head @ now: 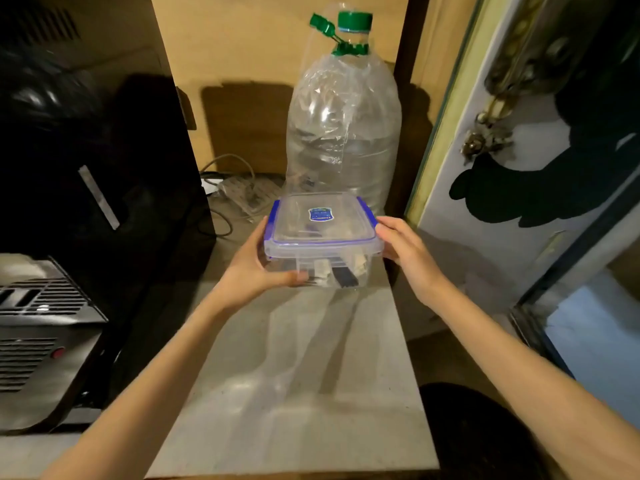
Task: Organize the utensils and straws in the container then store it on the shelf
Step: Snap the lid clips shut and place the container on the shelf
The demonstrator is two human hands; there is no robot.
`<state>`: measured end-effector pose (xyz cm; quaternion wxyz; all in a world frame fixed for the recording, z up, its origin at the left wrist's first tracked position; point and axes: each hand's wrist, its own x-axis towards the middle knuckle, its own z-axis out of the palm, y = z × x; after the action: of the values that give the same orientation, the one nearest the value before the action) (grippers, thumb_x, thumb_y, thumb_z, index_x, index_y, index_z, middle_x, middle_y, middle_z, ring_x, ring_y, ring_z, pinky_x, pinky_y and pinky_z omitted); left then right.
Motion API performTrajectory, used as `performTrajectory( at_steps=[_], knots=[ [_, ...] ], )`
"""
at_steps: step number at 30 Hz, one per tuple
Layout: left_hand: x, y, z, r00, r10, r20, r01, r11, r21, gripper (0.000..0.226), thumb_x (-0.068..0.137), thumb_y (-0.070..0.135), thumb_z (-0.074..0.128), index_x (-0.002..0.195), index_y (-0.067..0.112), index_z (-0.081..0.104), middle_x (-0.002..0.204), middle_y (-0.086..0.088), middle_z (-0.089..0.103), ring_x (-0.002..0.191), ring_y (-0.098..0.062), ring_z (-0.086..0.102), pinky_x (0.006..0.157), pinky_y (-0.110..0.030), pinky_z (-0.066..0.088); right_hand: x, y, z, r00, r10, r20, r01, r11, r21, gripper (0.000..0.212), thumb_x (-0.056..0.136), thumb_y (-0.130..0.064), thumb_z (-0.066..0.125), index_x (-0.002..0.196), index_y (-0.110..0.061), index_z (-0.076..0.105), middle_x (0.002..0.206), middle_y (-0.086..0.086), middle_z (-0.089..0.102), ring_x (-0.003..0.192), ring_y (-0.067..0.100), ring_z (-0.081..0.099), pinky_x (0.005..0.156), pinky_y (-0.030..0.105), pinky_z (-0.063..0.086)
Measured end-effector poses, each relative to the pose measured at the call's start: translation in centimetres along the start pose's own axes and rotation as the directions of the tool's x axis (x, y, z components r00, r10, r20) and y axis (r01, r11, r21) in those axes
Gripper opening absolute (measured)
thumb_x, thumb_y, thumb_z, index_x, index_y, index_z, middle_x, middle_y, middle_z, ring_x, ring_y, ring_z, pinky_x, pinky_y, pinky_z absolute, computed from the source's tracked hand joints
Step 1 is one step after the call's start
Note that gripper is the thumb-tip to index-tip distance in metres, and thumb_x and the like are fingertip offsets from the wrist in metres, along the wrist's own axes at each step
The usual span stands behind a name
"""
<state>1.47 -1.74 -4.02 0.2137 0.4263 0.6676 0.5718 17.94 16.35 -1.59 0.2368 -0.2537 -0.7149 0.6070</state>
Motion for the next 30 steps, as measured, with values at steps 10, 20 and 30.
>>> performTrajectory(
  at_steps=[10,20,30],
  knots=[
    [5.9,15.8,-4.2,0.941,0.331,-0.063,-0.332,0.943,-0.003,0.064,0.063,0.015,0.077,0.121,0.030,0.053,0.108,0.020,0.069,0.105,0.001,0.061,0.079,-0.007,0.048,0.7,-16.9,-2.5,0.897,-0.415,0.152,0.437,0.886,-0.157,0.080,0.060,-0.036,0.071,0.131,-0.024,0.036,0.112,-0.016,0.058,0.088,-0.013,0.060,0.073,0.007,0.047],
    [9.1,30.5,-7.5,0.831,0.553,-0.060,-0.550,0.833,0.061,0.042,0.064,0.033,0.071,0.104,0.034,0.059,0.090,0.021,0.072,0.089,0.000,0.067,0.065,-0.008,0.051,1.5,-30.3,-5.4,0.729,-0.680,0.078,0.673,0.693,-0.259,0.095,0.052,-0.047,0.078,0.134,-0.026,0.036,0.122,-0.002,0.057,0.106,0.012,0.059,0.086,0.031,0.054],
    [12.8,41.2,-10.0,0.777,0.628,-0.037,-0.629,0.777,-0.006,0.063,0.056,0.038,0.077,0.113,0.018,0.059,0.104,-0.003,0.073,0.096,-0.019,0.069,0.085,-0.033,0.057,2.9,-41.3,-7.9,0.613,-0.788,0.049,0.769,0.582,-0.264,0.081,0.055,-0.052,0.078,0.124,-0.038,0.039,0.112,-0.011,0.059,0.103,0.009,0.059,0.089,0.034,0.050]
  ],
)
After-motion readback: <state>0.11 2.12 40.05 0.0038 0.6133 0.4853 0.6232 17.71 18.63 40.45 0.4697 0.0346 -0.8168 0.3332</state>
